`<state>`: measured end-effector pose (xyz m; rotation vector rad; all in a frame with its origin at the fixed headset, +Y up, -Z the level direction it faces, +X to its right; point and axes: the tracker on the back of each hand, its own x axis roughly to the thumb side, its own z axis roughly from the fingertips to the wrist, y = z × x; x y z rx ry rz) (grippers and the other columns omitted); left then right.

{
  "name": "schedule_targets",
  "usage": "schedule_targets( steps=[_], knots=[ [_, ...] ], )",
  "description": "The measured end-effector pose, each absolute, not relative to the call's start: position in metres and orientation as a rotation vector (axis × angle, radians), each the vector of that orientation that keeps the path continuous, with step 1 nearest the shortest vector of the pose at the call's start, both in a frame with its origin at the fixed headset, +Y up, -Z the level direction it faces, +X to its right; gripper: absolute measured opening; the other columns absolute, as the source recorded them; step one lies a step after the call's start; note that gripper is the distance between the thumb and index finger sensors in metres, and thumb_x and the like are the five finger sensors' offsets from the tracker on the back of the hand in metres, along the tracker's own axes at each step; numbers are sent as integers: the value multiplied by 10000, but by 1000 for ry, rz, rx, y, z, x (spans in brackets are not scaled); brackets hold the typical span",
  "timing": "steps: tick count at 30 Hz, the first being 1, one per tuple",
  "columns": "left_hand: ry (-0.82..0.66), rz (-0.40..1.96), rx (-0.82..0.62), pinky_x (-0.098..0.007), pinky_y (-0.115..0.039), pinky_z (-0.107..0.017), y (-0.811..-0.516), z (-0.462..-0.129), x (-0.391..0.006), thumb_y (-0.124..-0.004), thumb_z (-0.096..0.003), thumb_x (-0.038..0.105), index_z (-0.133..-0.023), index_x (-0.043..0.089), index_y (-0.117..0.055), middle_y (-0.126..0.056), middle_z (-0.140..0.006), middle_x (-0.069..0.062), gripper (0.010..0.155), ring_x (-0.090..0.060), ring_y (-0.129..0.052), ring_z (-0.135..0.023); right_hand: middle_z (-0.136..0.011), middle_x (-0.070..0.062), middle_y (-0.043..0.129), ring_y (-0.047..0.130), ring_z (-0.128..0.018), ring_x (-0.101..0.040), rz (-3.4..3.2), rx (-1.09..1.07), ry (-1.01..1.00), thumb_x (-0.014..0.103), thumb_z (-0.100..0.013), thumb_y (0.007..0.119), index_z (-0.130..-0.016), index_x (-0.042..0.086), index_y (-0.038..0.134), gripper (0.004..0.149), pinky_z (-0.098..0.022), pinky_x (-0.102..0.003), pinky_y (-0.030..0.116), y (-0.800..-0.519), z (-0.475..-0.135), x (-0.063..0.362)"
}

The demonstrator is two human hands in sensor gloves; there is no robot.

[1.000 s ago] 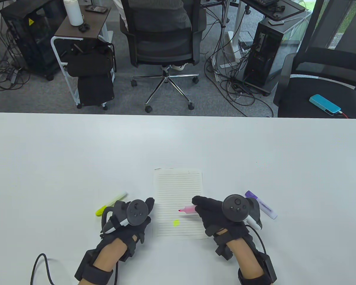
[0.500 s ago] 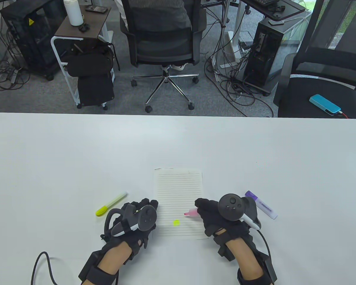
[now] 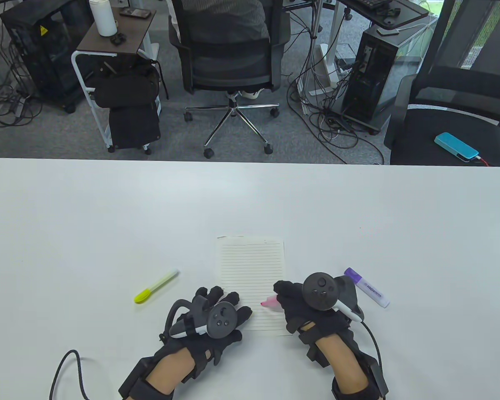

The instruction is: Apply highlighter ink on paper

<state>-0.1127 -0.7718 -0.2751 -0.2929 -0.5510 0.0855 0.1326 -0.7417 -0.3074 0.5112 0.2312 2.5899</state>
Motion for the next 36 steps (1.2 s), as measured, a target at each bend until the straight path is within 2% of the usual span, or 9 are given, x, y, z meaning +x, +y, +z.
schedule_targets(
  steps=[16, 22, 36],
  knots=[
    [-531, 89, -357, -691, -274, -716, -776, -276, -113, -695, -438, 559, -1040, 408, -599, -453, -1171, 9, 628, -439, -376, -1074, -715, -167, 912, 910, -427, -299, 2652, 533, 235, 310, -614, 743, -982, 183, 755, 389, -571, -609, 705, -746, -306, 122],
    [-528, 94, -368, -690, -274, -718, -776, -276, -113, -692, -440, 561, -1043, 410, -590, -441, -1172, 12, 630, -436, -371, -1075, -674, -174, 932, 916, -389, -302, 2642, 534, 320, 301, -600, 760, -946, 167, 789, 372, -558, -609, 720, -741, -304, 121],
    [-525, 97, -381, -687, -282, -719, -776, -277, -114, -690, -439, 565, -1046, 413, -576, -424, -1174, 16, 636, -433, -374, -1076, -719, -167, 907, 910, -434, -301, 2645, 521, 220, 311, -621, 734, -983, 169, 746, 389, -571, -607, 705, -744, -304, 120]
  ],
)
